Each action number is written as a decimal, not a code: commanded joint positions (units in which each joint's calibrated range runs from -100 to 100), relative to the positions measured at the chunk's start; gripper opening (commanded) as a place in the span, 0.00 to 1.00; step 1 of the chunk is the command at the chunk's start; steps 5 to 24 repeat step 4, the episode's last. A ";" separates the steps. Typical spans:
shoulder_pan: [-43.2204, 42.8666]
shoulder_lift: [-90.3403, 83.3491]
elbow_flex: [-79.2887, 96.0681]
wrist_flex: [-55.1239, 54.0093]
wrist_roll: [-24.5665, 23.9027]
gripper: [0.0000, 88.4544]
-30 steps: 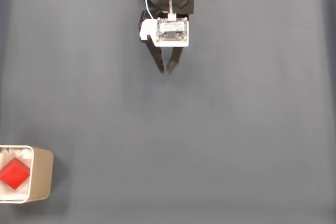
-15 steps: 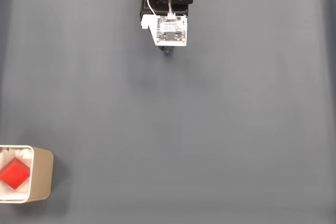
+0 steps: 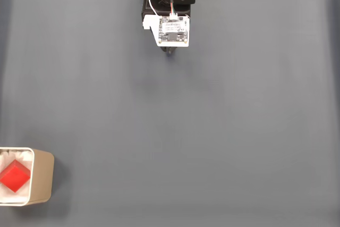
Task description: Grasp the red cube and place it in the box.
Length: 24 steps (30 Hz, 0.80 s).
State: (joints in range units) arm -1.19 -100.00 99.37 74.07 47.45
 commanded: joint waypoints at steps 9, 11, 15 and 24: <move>-0.59 0.09 0.45 1.43 -0.15 0.00; -0.59 0.09 0.45 1.43 -0.15 0.00; -0.59 0.09 0.45 1.43 -0.15 0.00; -0.59 0.09 0.45 1.43 -0.15 0.00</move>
